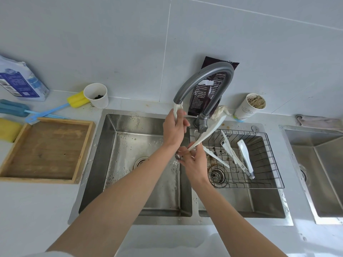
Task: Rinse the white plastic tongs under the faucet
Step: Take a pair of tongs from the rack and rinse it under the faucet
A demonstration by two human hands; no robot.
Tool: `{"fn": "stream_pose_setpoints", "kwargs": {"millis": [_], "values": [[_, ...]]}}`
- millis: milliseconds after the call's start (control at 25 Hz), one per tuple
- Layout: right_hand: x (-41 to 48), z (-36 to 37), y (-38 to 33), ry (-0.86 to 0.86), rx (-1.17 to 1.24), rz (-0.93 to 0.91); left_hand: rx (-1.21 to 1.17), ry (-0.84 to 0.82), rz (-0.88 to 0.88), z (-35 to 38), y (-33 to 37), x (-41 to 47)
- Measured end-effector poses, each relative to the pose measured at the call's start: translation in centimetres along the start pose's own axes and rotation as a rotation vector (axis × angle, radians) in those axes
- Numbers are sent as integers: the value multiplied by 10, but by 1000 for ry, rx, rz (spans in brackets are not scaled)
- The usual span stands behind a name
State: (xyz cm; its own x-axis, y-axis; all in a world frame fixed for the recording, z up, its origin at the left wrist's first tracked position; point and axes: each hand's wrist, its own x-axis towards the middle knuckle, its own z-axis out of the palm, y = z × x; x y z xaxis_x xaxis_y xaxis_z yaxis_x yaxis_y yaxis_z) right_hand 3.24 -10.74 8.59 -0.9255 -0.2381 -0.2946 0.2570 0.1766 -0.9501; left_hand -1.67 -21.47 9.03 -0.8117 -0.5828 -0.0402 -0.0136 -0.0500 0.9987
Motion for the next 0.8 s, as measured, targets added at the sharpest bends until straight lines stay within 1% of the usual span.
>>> {"fn": "stream_pose_setpoints", "kwargs": {"millis": [160, 320, 440, 520, 680, 800], "values": [[1, -2, 11, -16, -83, 18, 4, 47, 15, -3, 8, 11], [-1, -3, 15, -3, -113, 20, 17, 92, 35, -4, 17, 18], [-2, 1, 8, 17, -63, -8, -8, 62, 69, 0, 14, 8], [-1, 2, 4, 14, -27, -26, 2, 37, 61, 2, 7, -3], [-3, -3, 10, 30, -60, -23, 52, 3, 28, 2, -5, -11], [-5, -9, 20, 12, -111, 13, 33, -2, 25, 1, 3, -7]]}}
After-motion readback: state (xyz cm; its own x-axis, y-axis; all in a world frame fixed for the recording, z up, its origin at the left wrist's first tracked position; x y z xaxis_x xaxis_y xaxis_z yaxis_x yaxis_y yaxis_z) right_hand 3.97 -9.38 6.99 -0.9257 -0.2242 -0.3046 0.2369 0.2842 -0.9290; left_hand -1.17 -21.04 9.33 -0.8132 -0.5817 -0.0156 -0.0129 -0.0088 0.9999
